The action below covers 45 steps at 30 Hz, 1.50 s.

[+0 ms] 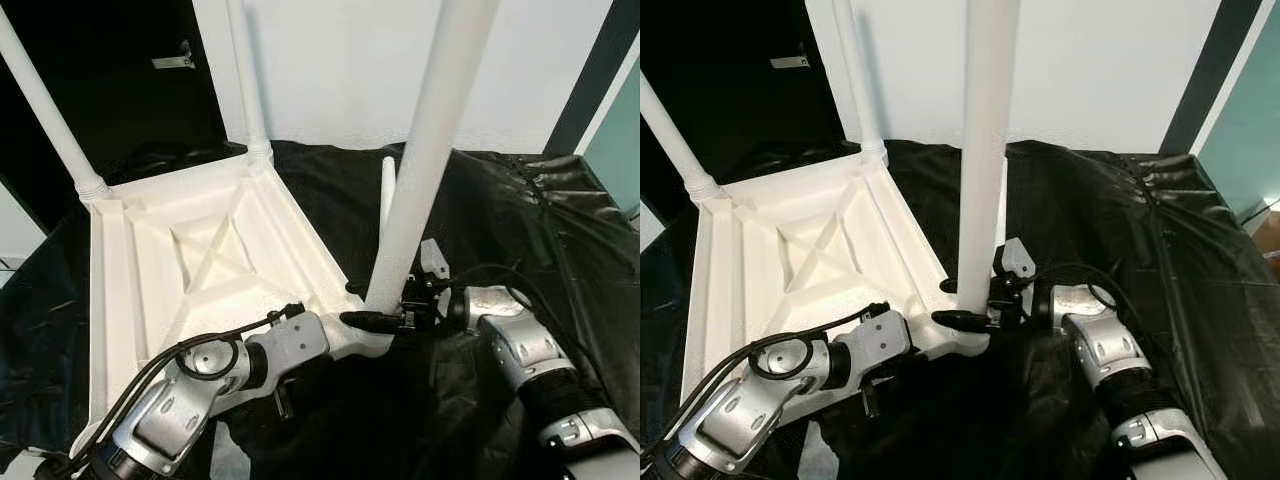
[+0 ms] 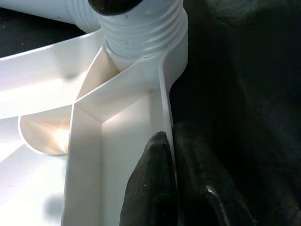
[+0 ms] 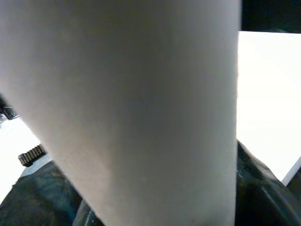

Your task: Building children table

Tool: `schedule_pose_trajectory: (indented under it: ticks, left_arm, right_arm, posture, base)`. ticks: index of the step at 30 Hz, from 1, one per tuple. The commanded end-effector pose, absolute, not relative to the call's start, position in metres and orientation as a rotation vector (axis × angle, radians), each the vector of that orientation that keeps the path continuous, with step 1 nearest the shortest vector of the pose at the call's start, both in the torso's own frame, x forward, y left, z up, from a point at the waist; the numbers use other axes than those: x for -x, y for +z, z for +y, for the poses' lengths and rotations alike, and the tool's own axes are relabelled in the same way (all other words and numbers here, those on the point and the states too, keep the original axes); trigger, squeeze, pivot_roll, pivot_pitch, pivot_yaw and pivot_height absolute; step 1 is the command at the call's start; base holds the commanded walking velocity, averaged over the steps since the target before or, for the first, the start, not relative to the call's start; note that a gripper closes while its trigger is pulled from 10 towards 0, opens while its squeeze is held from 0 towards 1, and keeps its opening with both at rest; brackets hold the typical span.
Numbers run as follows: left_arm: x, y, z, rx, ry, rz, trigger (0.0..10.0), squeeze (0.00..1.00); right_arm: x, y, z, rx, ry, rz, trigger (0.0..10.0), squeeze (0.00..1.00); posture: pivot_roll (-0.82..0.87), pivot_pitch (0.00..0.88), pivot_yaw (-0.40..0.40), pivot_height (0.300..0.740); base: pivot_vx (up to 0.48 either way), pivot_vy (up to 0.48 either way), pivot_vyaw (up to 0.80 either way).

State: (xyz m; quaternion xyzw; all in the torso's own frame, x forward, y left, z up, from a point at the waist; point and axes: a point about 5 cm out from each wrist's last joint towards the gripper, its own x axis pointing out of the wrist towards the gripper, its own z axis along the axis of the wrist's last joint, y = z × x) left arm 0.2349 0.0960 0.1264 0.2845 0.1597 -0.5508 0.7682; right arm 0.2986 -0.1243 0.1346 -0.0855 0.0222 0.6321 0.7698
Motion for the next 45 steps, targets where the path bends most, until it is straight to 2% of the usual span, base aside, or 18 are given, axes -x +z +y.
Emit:
schedule_pose_trajectory:
  ticks: [1,8,17,21,32,39,45]
  left_arm:
    - [-0.232,0.127,0.098,-0.649,-1.231,0.367,0.0,0.0]
    - [-0.232,0.128,0.098,-0.652,-1.243,0.367,0.0,0.0]
    - [-0.23,0.129,0.095,-0.647,-1.244,0.366,0.0,0.0]
    - [-0.228,0.129,0.093,-0.632,-1.224,0.361,0.0,0.0]
    - [-0.227,0.129,0.09,-0.62,-1.222,0.356,0.0,0.0]
    - [-0.229,0.129,0.091,-0.633,-1.219,0.359,0.0,0.0]
    - [-0.229,0.129,0.089,-0.633,-1.223,0.358,0.0,0.0]
  right_arm:
    - [-0.29,0.106,-0.129,0.057,1.41,0.22,10.0,0.0]
    - [-0.296,0.113,-0.136,0.048,1.455,0.238,10.0,0.0]
    - [-0.302,0.117,-0.132,0.014,1.418,0.213,10.0,0.0]
    - [-0.307,0.123,-0.117,-0.002,1.226,0.106,10.0,0.0]
    - [-0.298,0.125,-0.097,0.038,1.059,0.008,10.0,0.0]
    - [-0.291,0.127,-0.086,0.047,0.769,-0.047,10.0,0.0]
    - [-0.289,0.129,-0.082,0.05,0.623,-0.059,10.0,0.0]
  posture:
    - [0.05,0.0,0.035,0.74]
    - [0.05,0.0,0.038,0.74]
    - [0.06,0.0,0.021,0.74]
    - [0.06,0.0,0.003,0.74]
    - [0.05,0.0,0.004,0.74]
    - [0.04,0.0,0.004,0.74]
    - [0.04,0.0,0.005,0.74]
  base:
    - [0.0,0.0,0.0]
    - [0.0,0.0,0.0]
    - [0.0,0.0,0.0]
    - [0.0,0.0,0.0]
    - [0.0,0.0,0.0]
    - [0.0,0.0,0.0]
    - [0.0,0.0,0.0]
